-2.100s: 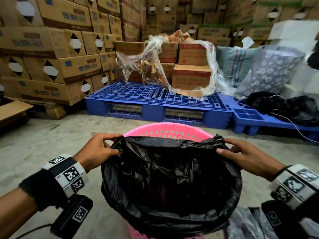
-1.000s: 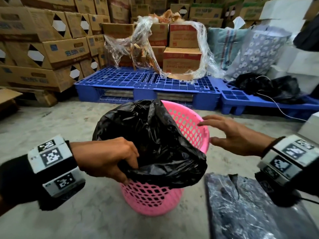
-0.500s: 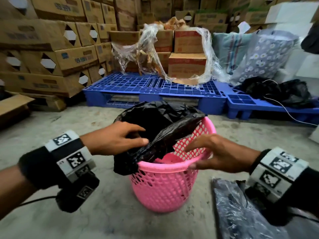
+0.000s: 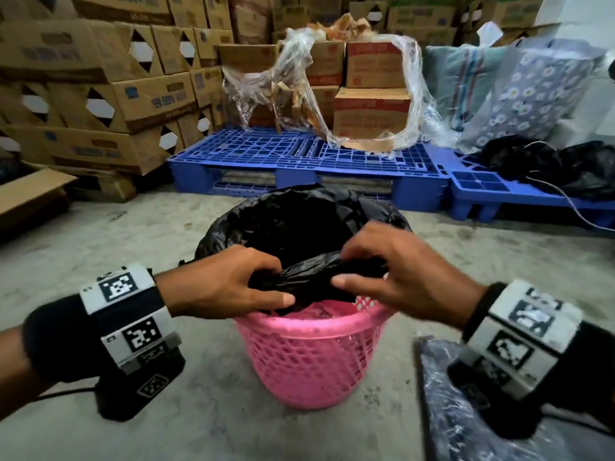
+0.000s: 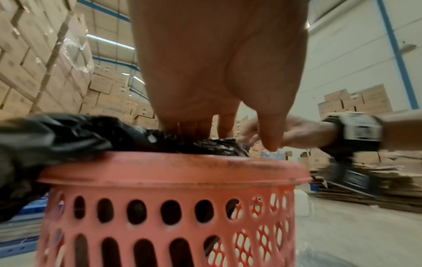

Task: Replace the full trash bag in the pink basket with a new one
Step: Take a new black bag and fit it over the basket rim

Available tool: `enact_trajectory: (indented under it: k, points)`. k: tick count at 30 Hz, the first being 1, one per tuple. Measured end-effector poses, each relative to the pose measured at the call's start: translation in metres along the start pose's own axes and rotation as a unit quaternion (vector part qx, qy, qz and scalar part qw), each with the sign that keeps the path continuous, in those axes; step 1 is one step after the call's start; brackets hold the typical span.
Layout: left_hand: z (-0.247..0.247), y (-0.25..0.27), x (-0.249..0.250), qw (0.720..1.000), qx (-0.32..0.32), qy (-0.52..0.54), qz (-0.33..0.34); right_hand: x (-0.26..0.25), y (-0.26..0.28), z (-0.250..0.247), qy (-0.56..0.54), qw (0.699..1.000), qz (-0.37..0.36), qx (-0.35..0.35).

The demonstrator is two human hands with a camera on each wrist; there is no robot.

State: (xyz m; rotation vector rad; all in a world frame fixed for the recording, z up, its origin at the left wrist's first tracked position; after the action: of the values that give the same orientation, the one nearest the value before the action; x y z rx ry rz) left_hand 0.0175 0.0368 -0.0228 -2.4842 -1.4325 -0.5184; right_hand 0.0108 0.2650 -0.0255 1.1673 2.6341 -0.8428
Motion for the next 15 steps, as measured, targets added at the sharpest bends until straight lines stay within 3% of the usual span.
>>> enact_trajectory:
  k: [1, 3, 5, 8, 15]
  points:
    - [-0.001, 0.005, 0.0, 1.0, 0.008, -0.014, 0.015, 0.012, -0.004, -0.008, 0.042, 0.999, 0.015, -0.009]
    - [0.001, 0.014, 0.003, 0.997, 0.019, -0.048, 0.052, 0.031, -0.009, -0.013, 0.094, 0.987, 0.056, -0.119]
    - [0.007, 0.024, 0.007, 0.994, 0.025, -0.077, 0.08, 0.038, -0.008, -0.008, 0.046, 0.98, 0.068, -0.184]
    - [0.012, 0.032, 0.009, 0.978, 0.064, -0.142, 0.136, 0.033, -0.002, -0.01, -0.033, 0.983, 0.057, -0.172]
    - [0.022, 0.056, 0.017, 0.953, 0.112, -0.241, 0.144, 0.018, 0.041, -0.009, 0.017, 0.993, -0.09, -0.067]
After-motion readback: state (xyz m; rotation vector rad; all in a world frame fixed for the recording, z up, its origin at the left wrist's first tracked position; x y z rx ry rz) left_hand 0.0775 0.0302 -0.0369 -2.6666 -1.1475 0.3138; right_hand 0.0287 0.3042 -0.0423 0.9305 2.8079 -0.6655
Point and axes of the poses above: each hand's wrist, its own y-axis away from the middle knuckle, its own z-axis out of the palm, x = y × z, the point moved 2 cm from there along -y, towards the middle knuckle, and after that the axes turned 6 degrees about x, right-handed, at the moved point
